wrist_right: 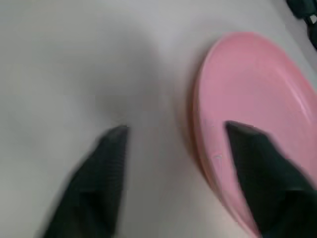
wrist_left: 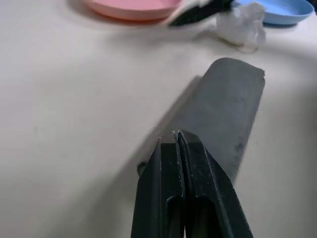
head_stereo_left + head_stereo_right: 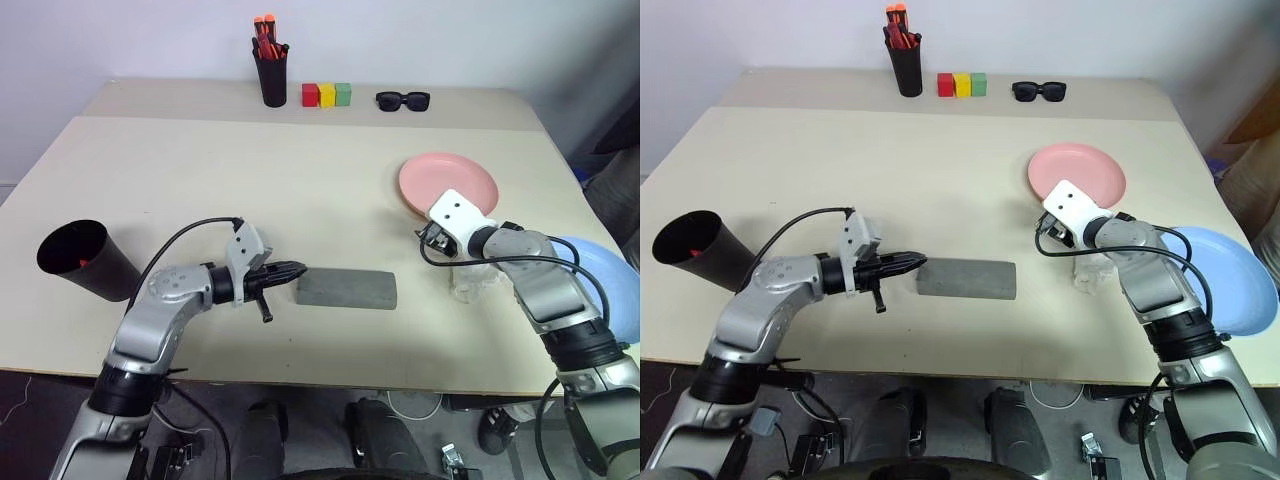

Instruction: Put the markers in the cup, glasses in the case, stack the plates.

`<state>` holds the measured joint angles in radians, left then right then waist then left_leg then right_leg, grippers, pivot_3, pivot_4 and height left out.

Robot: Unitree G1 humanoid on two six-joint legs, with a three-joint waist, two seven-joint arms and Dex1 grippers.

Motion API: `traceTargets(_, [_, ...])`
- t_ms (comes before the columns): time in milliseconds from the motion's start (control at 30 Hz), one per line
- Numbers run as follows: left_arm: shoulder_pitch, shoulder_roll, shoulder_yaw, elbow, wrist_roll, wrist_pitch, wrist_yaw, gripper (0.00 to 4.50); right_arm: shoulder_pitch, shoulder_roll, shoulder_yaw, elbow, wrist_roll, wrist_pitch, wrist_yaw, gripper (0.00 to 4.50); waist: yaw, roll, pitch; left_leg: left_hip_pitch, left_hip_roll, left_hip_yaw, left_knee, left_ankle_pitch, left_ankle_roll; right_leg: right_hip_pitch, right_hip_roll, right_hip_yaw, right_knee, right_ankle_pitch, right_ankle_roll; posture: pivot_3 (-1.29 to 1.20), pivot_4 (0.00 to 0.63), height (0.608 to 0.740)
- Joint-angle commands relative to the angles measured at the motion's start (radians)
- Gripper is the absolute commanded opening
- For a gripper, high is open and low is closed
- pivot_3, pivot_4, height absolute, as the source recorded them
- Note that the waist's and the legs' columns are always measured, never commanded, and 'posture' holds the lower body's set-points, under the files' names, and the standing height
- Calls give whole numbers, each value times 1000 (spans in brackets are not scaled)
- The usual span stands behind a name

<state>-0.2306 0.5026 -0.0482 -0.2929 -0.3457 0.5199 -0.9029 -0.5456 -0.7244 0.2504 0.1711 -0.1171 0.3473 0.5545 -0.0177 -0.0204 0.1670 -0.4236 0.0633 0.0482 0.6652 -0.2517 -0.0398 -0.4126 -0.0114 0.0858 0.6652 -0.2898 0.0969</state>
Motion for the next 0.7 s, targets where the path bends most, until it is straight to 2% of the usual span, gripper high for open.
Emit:
traceTargets(33, [35, -5, 62, -111, -63, 6, 45, 0, -66, 6, 17, 117, -89, -126, -42, 3229, 0, 0, 0, 0, 0, 0, 0, 0, 0, 0, 0, 0, 0, 0, 0, 0, 150, 732])
traceTargets(200, [104, -20, 77, -176, -70, -5, 122, 0, -121, 38, 35, 292, -171, -244, -121, 3229, -2, 0, 0, 1, 0, 0, 0, 0, 0, 1, 0, 0, 0, 0, 0, 0, 150, 732])
traceTargets(233, [114, -25, 78, -188, -71, -4, 137, 0, -126, 40, 38, 311, -186, -267, -131, 3003, -2, 0, 0, 1, 0, 0, 0, 0, 0, 1, 0, 0, 0, 0, 0, 0, 150, 732])
traceTargets(300, [124, -32, 78, -205, -76, 0, 159, 0, -133, 37, 47, 337, -218, -311, -149, 2395, 0, 0, 0, 1, 0, 0, 0, 0, 0, 1, 0, 0, 0, 0, 0, 0, 150, 732])
traceTargets(433, [129, -44, 73, -217, -87, 0, 188, 0, -124, 52, 31, 339, -236, -343, -175, 343, -2, 0, 0, 1, 0, 0, 0, 0, 0, 1, 0, 1, 0, 0, 0, 0, 150, 732])
traceTargets(467, [129, -44, 72, -216, -92, 3, 191, 0, -121, 53, 30, 335, -243, -347, -179, 30, -2, 0, 0, 1, 0, 0, 0, 0, 0, 1, 0, 1, 0, 0, 0, 0, 150, 732])
traceTargets(633, [115, -70, 85, -165, -110, -16, 207, 0, -62, 29, 18, 263, -326, -373, -287, 30, -1, 0, 0, 1, 0, 0, 0, 0, 0, 1, 0, 1, 0, 0, 0, 0, 150, 732])
traceTargets(700, [97, -80, 78, -136, -74, -55, 232, 0, -41, 4, 17, 230, -369, -393, -321, 30, 1, 0, 0, 1, 0, 0, 0, 0, 0, 1, 0, 1, 0, 0, 0, 0, 150, 732])
